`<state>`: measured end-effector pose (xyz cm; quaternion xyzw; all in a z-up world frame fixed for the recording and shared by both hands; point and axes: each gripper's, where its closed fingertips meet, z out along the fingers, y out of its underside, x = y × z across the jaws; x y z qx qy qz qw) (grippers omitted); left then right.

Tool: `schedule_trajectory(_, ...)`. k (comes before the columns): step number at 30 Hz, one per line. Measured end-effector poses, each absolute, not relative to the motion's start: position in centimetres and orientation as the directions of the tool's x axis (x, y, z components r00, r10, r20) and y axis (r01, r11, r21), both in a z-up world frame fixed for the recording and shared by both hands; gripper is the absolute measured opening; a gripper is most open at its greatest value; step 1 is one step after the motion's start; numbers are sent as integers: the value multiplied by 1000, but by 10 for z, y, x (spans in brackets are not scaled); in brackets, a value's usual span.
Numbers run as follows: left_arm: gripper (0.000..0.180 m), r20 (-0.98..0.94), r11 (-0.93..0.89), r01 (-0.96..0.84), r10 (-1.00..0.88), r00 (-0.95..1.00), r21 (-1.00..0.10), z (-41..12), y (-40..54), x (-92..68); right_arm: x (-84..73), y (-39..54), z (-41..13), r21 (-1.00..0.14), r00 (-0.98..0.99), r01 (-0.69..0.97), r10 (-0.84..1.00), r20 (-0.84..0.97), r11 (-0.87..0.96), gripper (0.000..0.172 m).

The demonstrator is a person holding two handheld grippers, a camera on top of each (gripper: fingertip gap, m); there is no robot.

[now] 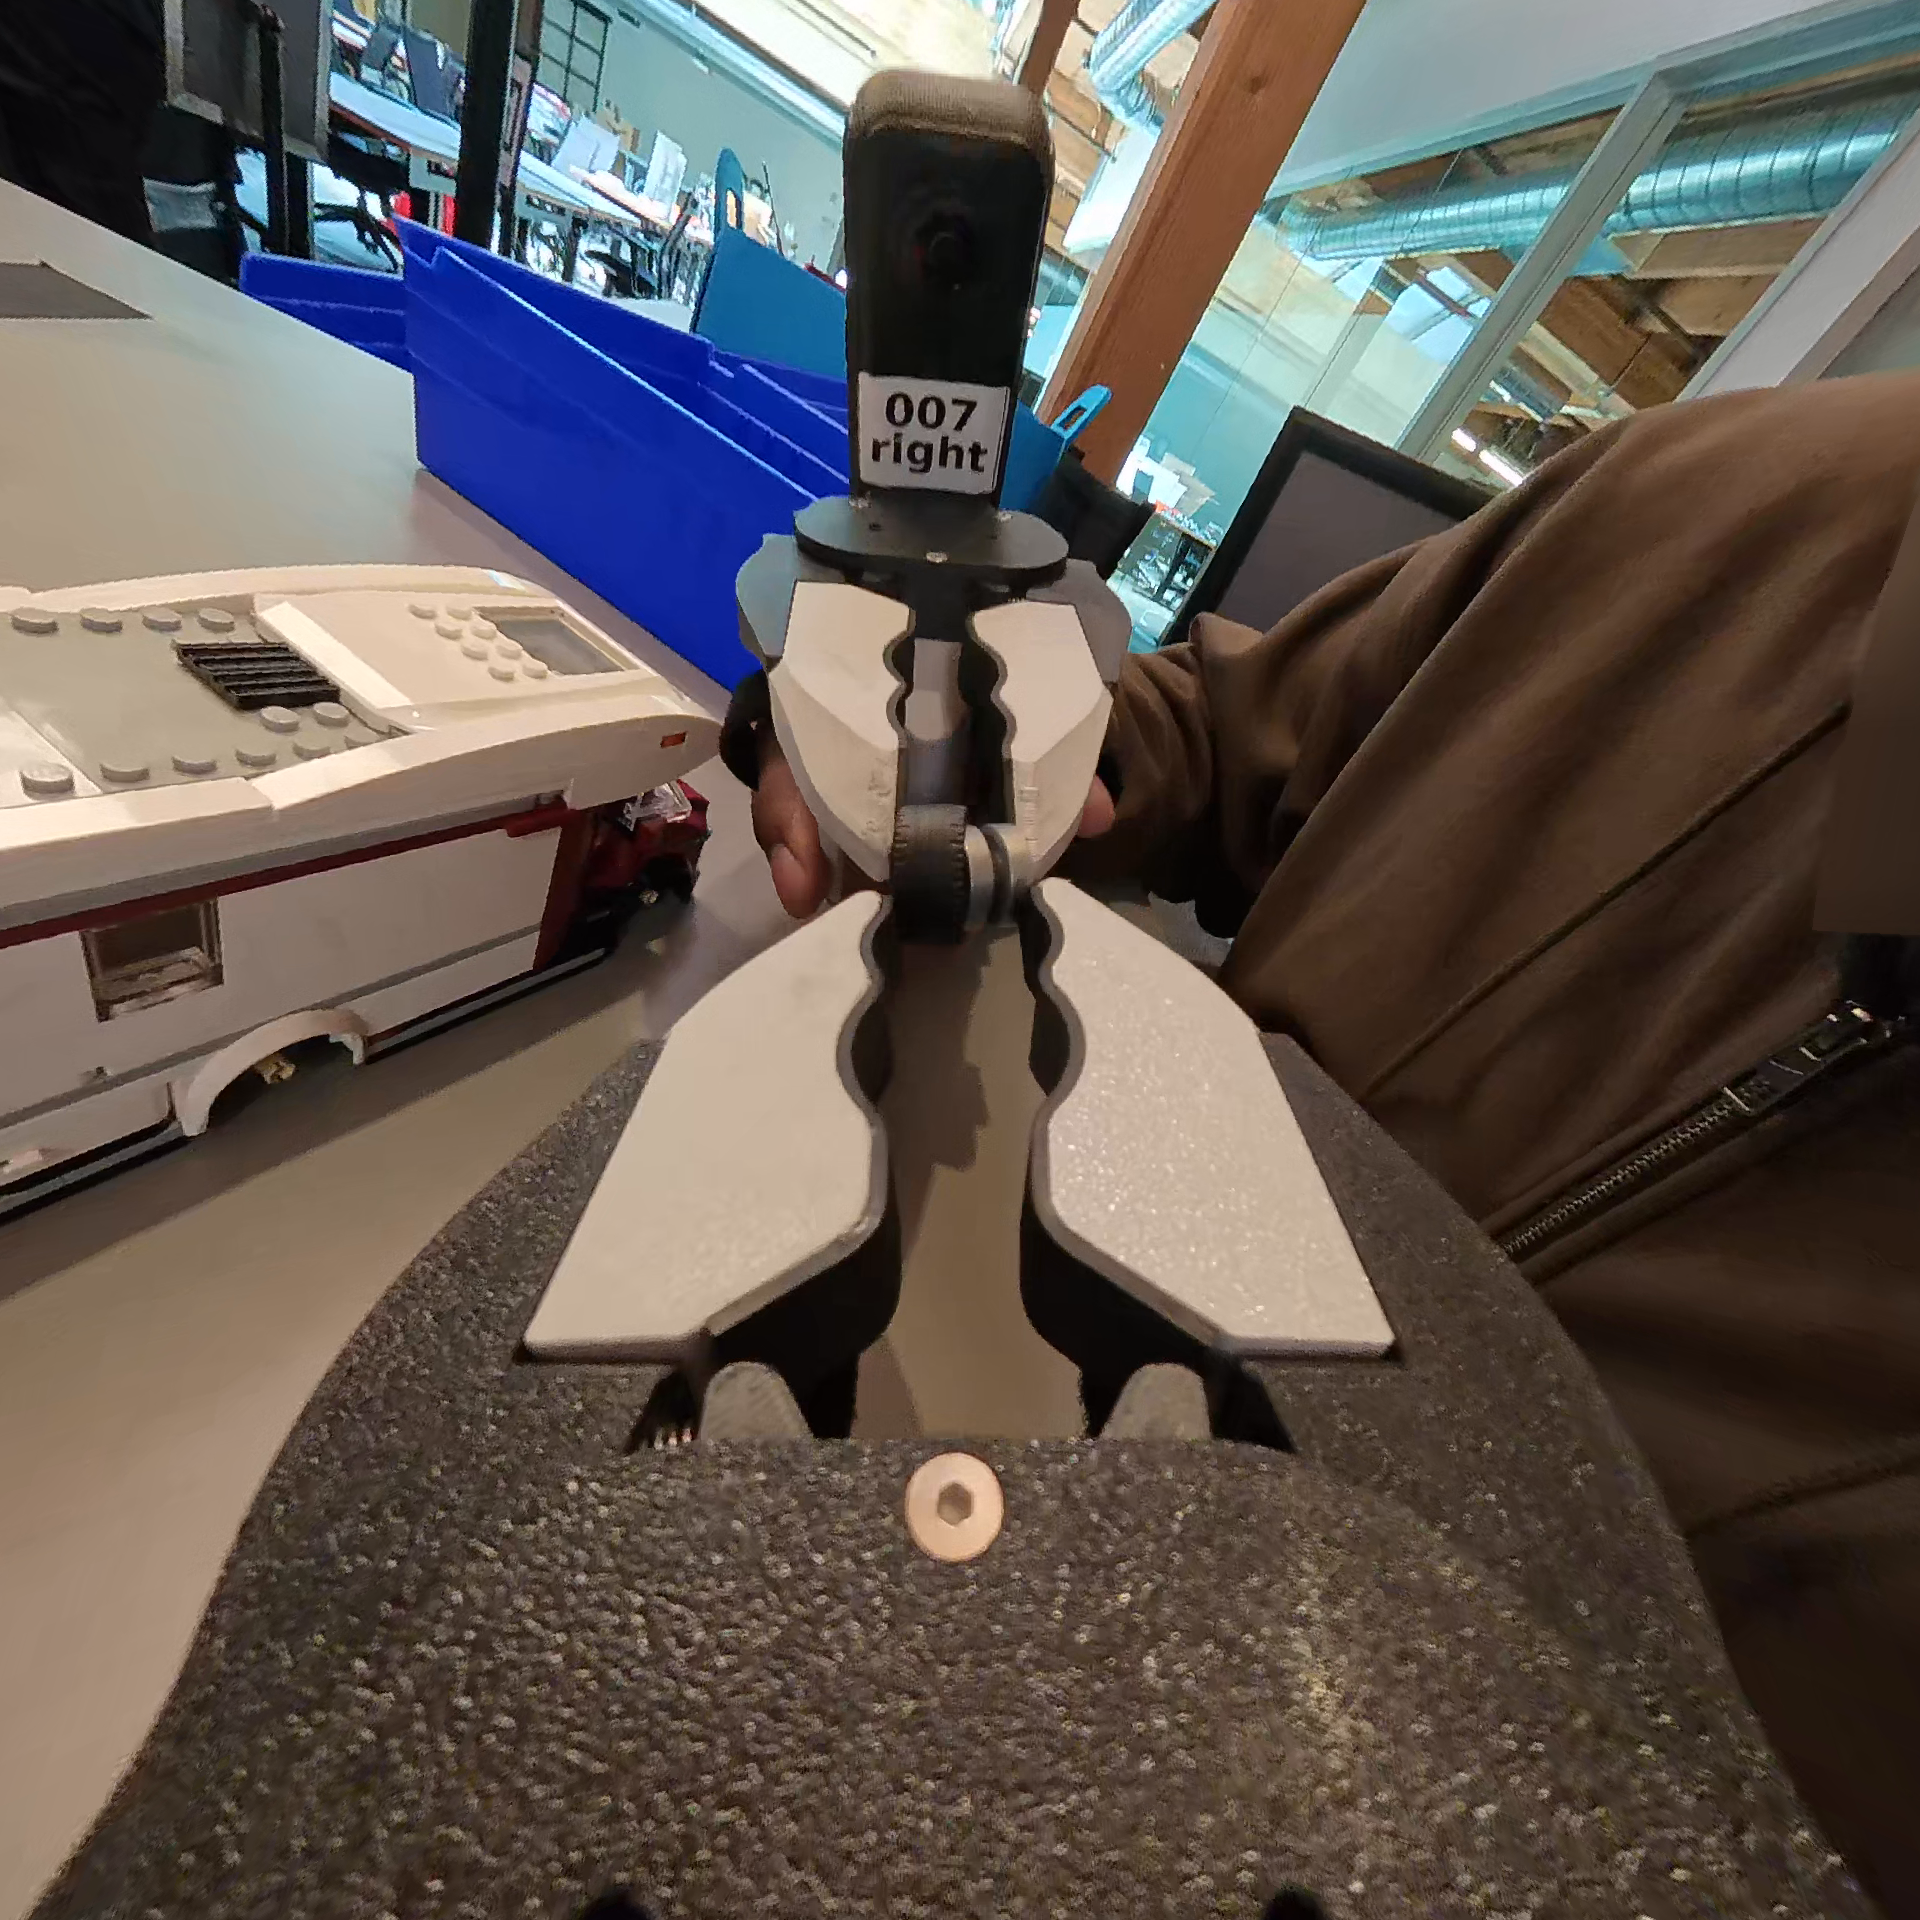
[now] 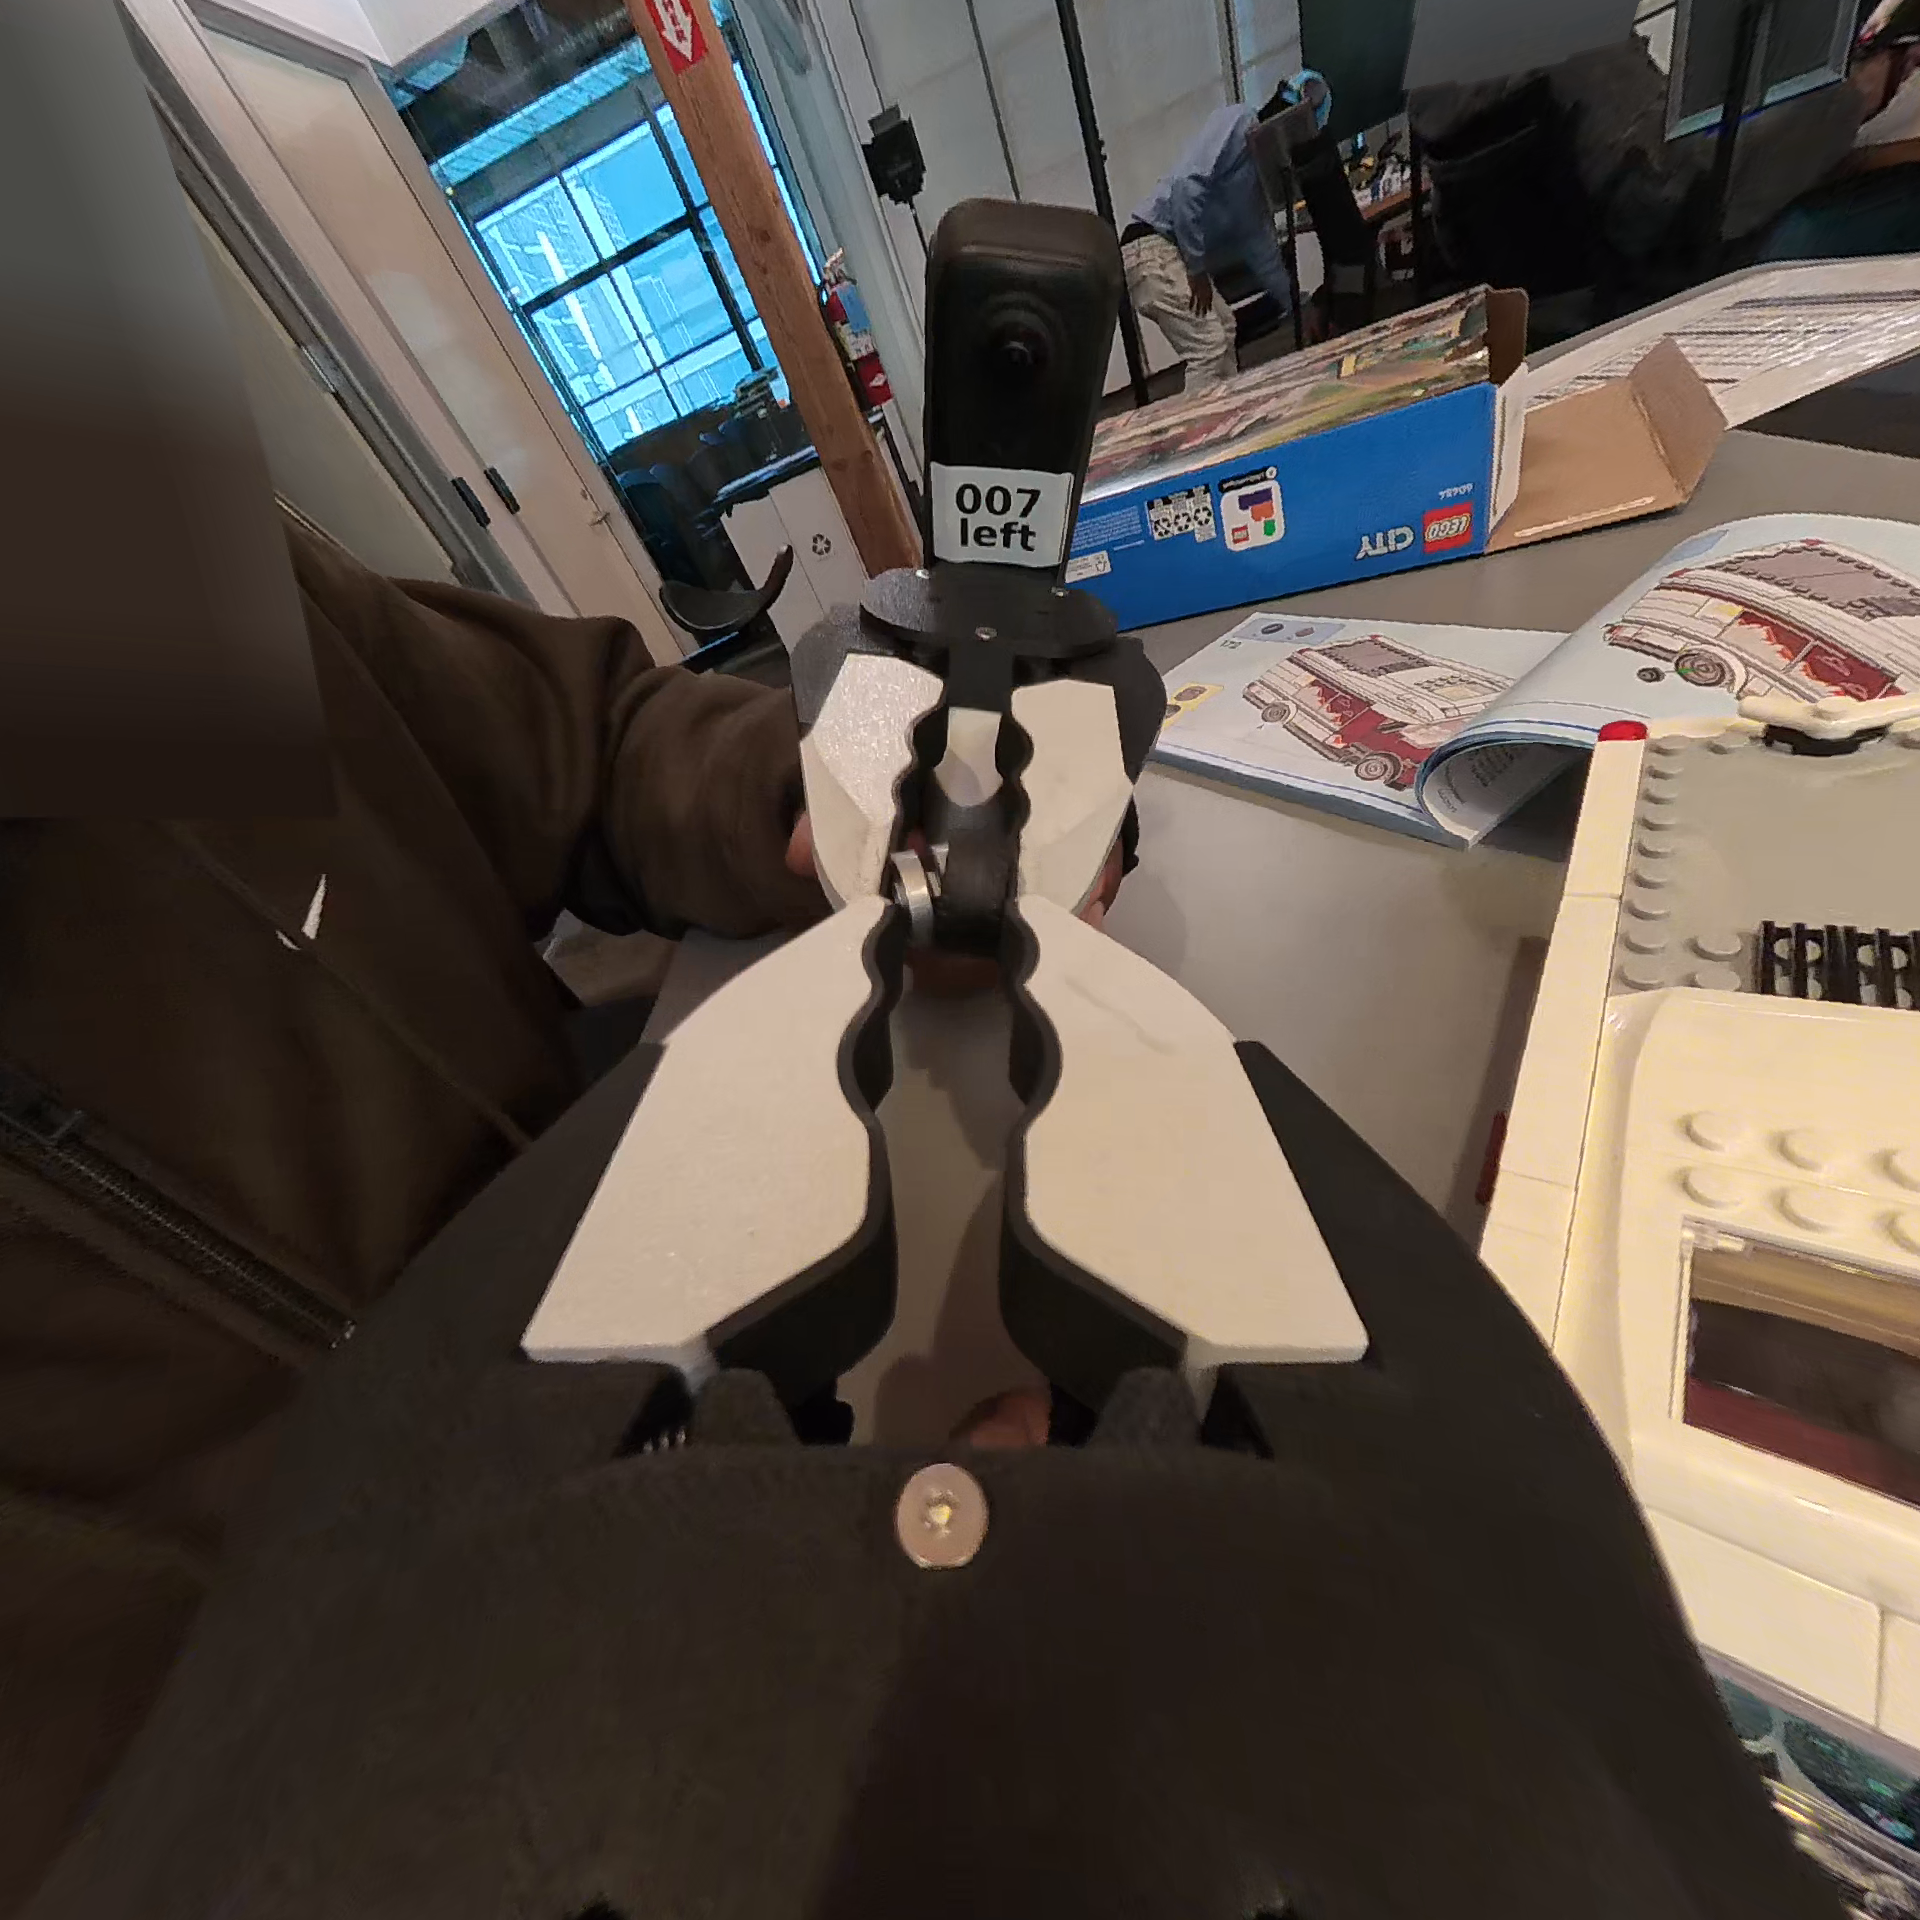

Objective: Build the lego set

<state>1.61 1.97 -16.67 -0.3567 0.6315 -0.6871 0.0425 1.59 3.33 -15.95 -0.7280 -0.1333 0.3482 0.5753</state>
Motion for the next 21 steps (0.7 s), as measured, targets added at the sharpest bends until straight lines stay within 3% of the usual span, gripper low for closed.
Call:
schedule_trajectory(11, 23, 217, 137, -366, -602, -769, -920, -190, 15, 7, 1, 25, -173, -904, 675, -118, 635, -376, -410, 39)
schedule_trajectory(14, 23, 138, 241, -351, -613, -777, -905, -199, 12, 5, 1, 26, -180, -899, 702, -78, 617, -356, -430, 32)
schedule_trajectory(17, 23, 126, 284, -368, -615, -778, -886, -207, 10, 4, 2, 27, -187, -895, 724, -45, 603, -335, -443, 14)
schedule_trajectory(21, 22, 175, 264, -414, -621, -764, -871, -211, 11, 4, 3, 29, -192, -888, 743, -25, 586, -324, -460, 14)
